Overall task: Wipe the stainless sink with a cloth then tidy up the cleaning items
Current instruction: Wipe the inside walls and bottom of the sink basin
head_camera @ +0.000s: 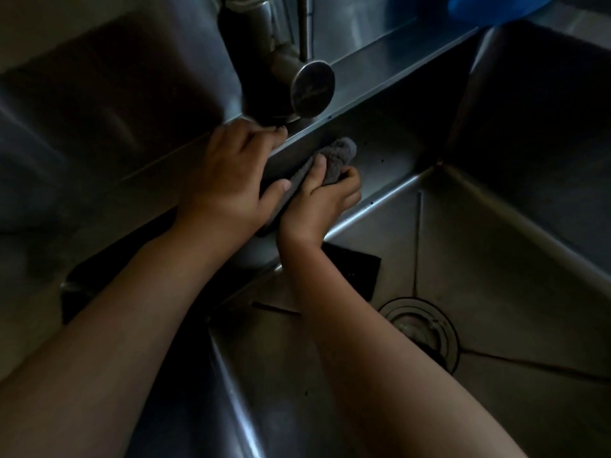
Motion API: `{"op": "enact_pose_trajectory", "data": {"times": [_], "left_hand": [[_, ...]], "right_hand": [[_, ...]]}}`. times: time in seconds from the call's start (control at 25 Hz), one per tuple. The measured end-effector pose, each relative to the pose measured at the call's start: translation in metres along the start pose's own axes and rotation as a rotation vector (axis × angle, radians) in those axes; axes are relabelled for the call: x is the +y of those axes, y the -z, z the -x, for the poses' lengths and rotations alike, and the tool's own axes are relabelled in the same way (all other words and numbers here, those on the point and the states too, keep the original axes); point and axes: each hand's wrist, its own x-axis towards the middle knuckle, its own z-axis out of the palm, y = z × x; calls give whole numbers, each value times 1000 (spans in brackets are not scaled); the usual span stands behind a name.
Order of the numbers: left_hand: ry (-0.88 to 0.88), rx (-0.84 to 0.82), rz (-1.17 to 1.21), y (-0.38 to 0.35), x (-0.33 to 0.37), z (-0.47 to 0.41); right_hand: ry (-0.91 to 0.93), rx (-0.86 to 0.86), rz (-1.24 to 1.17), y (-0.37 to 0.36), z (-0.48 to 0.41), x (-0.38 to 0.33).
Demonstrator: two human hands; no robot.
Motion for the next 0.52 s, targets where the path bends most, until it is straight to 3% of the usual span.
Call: {"op": "enact_pose_trajectory", "data": {"times": [0.36, 0.52], "left_hand": [[41, 47, -33, -5, 3, 2], [49, 38, -26, -4, 3, 3]], "right_hand": [[-154, -8, 309, 14, -5, 68], [-331, 4, 231, 16, -4, 55]]}}
